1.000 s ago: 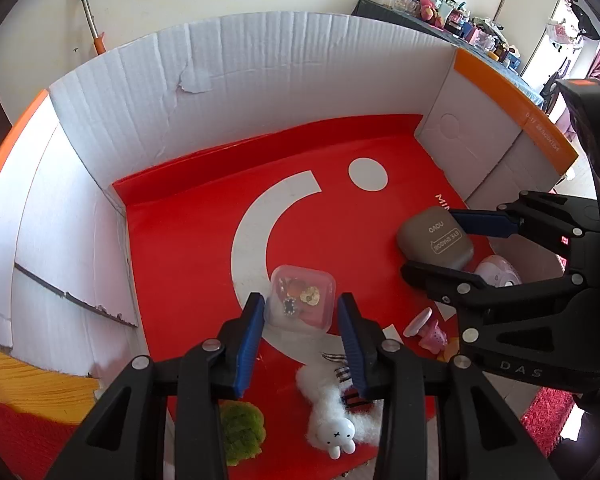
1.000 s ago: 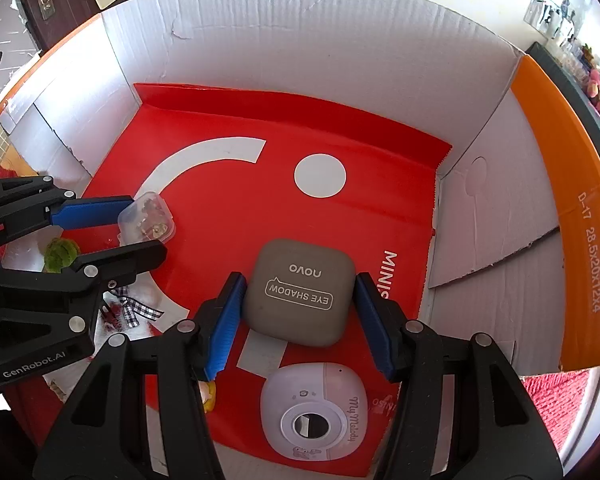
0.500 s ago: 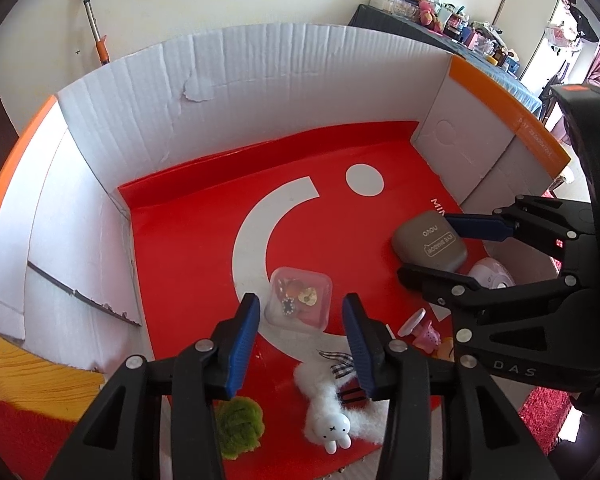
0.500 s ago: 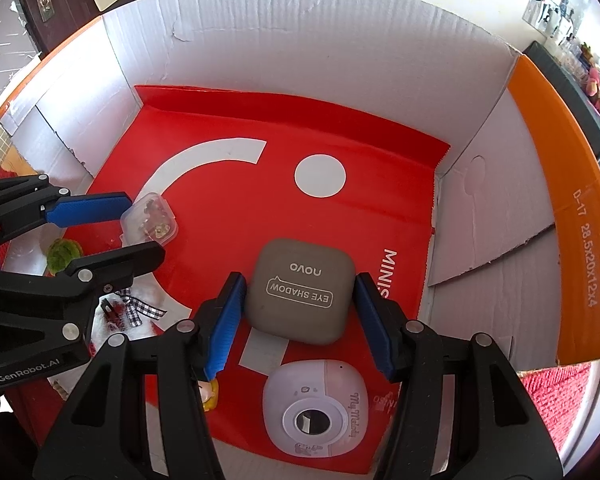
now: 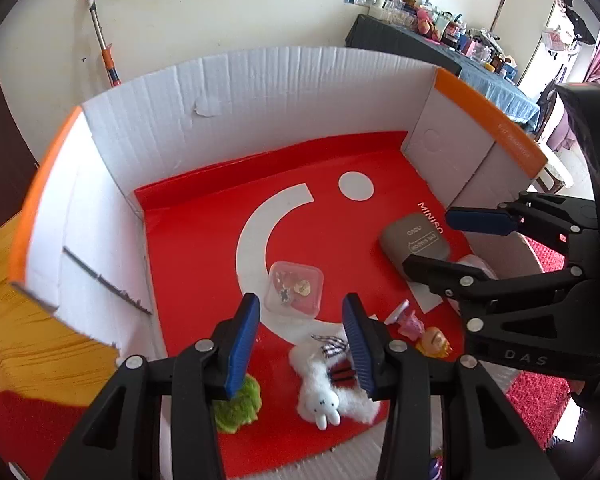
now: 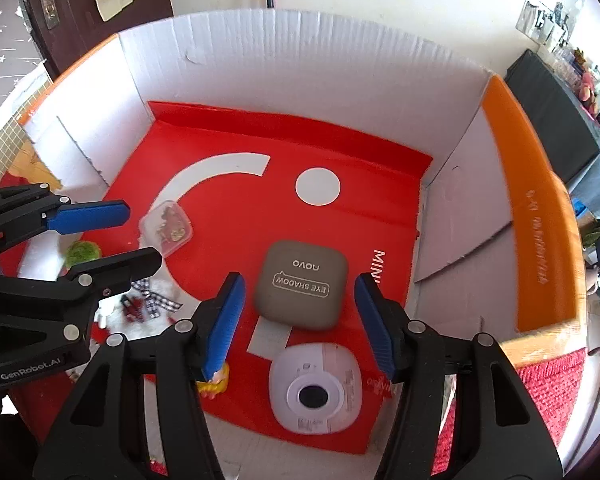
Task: Organize objects
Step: 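Lower both held items to the box floor and open both tools, then lift both tools out of the box and back over the table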
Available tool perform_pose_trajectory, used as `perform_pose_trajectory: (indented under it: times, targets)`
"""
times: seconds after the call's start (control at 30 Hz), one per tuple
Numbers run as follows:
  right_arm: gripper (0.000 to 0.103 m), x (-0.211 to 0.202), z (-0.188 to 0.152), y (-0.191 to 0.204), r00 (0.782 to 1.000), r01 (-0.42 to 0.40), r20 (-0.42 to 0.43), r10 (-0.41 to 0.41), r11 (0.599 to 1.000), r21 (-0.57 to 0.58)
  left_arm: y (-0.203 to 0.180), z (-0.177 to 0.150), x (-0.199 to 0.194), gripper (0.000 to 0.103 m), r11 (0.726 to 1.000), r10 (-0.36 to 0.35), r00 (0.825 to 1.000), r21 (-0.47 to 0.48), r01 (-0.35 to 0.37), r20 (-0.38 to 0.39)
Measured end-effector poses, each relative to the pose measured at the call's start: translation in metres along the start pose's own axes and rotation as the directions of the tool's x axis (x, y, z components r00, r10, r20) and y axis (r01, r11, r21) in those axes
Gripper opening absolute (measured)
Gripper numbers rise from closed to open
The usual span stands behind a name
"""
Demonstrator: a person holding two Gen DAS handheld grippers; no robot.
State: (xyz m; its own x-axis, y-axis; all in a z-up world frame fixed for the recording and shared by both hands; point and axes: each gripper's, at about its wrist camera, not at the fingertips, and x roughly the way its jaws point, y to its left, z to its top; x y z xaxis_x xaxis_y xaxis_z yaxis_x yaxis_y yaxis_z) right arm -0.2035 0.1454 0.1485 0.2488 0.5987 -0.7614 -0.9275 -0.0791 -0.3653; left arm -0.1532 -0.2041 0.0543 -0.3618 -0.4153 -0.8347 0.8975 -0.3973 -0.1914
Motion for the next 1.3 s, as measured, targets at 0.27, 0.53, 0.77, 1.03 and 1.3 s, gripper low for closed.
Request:
perform_pose_trajectory:
  times: [0.27,0.53,0.77,1.03,1.3]
  targets:
    - [0.059,-0.020,-0.001,-0.001,0.998,0.002,0.066,-0.001,1.000,-0.009,0.004,-0.011,-0.025,0.051,1.000,0.014,0.998,-0.028,-0.012,0.062]
    - [0.063,-0.042,-0.003,0.005,0.990,-0.006,0.141,0.009,1.000,-0.017,0.005,-0.026,-0.056,0.064,0.998,0.053,0.987,-0.048,-0.046,0.150]
    - [0.067,-0.071,-0.022,0.010,0.977,-0.010,0.214,0.013,1.000,-0.017,0.005,-0.043,-0.082,0.071,0.994,0.093,0.968,-0.084,-0.075,0.232]
    - [0.073,-0.102,-0.049,0.016,0.955,-0.013,0.296,0.019,1.000,-0.023,-0.006,-0.066,-0.112,0.079,0.990,0.128,0.942,-0.095,-0.103,0.311]
    - [0.077,-0.118,-0.077,0.023,0.939,-0.020,0.343,0.025,1.000,-0.020,-0.018,-0.093,-0.129,0.086,0.988,0.147,0.924,-0.104,-0.117,0.352]
